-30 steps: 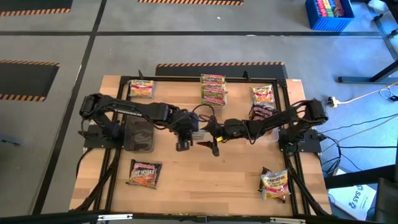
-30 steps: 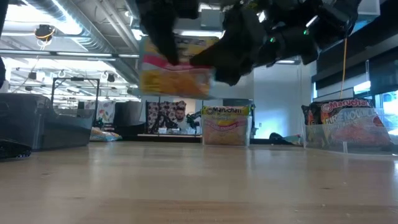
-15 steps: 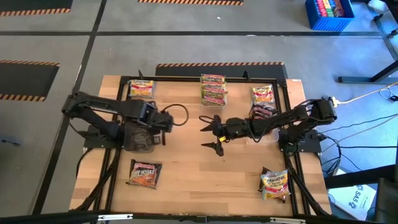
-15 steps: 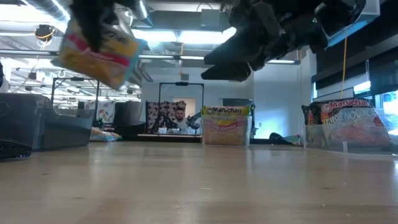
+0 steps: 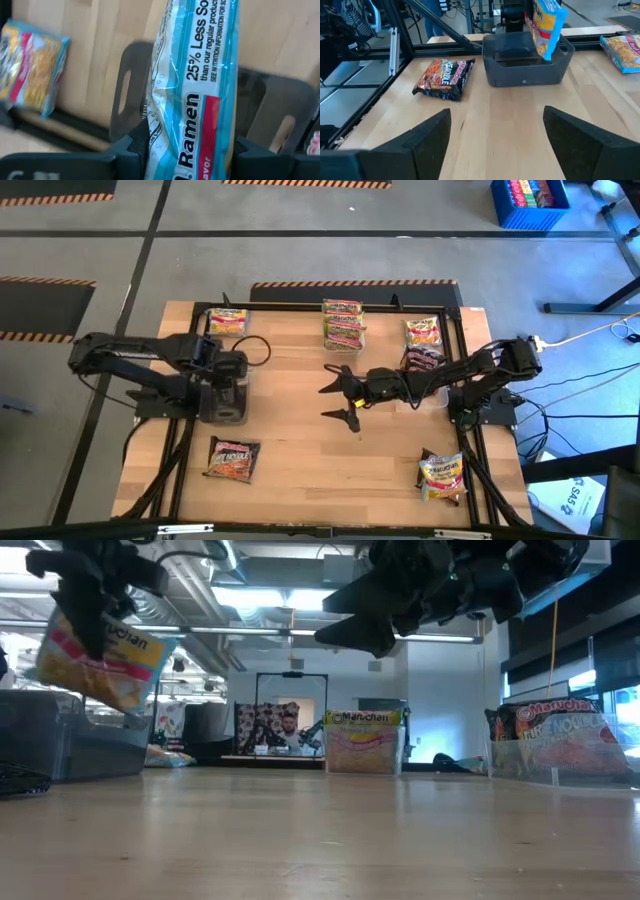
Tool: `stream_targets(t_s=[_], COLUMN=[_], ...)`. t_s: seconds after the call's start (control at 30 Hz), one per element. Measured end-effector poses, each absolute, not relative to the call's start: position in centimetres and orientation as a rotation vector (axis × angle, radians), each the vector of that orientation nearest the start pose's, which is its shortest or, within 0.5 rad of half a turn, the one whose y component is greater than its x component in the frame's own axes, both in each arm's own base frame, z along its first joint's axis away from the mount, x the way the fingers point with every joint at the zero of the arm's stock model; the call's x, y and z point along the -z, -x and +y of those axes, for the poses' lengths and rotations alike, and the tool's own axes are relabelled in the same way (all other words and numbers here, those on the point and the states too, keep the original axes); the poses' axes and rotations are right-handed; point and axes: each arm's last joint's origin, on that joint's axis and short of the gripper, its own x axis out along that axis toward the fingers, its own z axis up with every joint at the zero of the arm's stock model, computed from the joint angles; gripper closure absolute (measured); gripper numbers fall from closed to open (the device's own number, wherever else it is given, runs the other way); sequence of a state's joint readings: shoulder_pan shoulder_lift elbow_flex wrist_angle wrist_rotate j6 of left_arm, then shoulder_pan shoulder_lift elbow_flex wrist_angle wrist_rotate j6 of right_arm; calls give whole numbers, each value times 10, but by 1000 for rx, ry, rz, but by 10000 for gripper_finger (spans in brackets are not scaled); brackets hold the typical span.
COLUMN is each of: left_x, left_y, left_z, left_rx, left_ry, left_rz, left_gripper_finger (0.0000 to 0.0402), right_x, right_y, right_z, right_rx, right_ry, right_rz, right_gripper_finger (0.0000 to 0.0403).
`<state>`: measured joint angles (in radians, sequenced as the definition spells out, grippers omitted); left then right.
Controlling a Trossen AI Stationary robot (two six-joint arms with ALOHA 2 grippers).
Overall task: Sort Maruchan noodles
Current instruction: Put the bottom left blue noodle pack into the black bin
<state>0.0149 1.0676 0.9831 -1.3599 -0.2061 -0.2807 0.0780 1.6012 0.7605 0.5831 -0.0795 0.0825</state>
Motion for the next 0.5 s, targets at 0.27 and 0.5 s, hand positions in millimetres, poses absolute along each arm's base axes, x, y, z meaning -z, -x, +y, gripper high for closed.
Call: stream_targets(t_s=[0.27,0.5], left_x=[-250,-227], left_y=[-157,-157], left_z=[26,37], left_rx=[-339,-351], left_ry=[63,77], left_rz=[1393,1377], left_gripper_finger=[278,277], right_x=[-202,-202], right_y=[-329,-329], right_z=[28,28], right_rx=[-128,-134], right_ry=[-103,-124], right_rz=[243,246], right_gripper_finger=[107,107])
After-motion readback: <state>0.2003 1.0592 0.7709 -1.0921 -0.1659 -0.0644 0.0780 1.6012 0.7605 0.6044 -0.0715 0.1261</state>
